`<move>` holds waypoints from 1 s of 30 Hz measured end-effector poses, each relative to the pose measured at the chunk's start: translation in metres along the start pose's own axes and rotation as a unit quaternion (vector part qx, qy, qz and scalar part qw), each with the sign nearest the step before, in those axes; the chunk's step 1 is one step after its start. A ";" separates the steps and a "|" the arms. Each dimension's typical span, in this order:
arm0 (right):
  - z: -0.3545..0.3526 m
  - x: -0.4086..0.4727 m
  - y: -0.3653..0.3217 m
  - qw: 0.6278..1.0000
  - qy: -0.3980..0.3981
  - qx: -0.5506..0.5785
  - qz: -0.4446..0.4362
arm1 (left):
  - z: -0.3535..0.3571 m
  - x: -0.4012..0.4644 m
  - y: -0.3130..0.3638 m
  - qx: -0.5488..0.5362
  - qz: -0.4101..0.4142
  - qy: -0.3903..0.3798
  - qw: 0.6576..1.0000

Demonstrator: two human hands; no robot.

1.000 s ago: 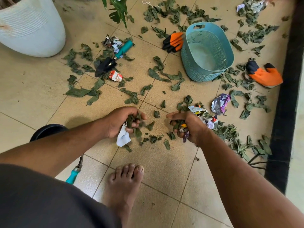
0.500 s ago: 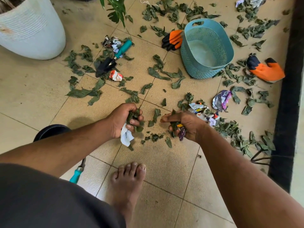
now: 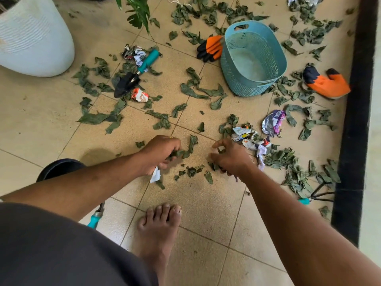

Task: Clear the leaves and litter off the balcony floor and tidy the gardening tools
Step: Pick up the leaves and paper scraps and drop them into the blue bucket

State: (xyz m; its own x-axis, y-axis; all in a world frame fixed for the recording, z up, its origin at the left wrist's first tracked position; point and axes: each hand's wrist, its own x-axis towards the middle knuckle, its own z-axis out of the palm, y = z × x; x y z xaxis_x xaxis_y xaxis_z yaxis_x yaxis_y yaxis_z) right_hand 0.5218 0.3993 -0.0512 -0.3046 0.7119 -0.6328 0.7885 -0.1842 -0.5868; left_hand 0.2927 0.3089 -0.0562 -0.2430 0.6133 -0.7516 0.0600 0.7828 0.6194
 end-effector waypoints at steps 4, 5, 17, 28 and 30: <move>0.007 0.000 0.027 0.984 -0.030 -0.176 -0.009 | 0.002 -0.003 -0.016 0.303 0.224 0.005 0.926; 0.008 -0.001 0.032 0.978 -0.036 -0.204 -0.015 | 0.007 -0.005 -0.022 0.385 0.263 -0.008 0.884; 0.016 -0.003 0.059 0.960 -0.018 -0.241 -0.143 | 0.022 0.014 -0.038 0.552 0.345 -0.091 0.754; 0.007 -0.007 0.061 0.962 -0.018 0.272 -0.027 | 0.034 0.004 -0.020 0.583 0.286 -0.101 0.753; 0.005 -0.008 0.052 0.948 -0.004 0.315 -0.040 | 0.026 0.015 -0.020 0.479 0.289 -0.070 0.826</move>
State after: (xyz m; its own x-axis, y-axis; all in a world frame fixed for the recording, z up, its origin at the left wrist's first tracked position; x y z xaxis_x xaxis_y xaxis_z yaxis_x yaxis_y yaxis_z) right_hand 0.5626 0.3805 -0.0797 -0.3569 0.7359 -0.5754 0.2876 -0.4994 -0.8172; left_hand 0.3132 0.3047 -0.0858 0.2056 0.8672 -0.4536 0.8818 0.0368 0.4701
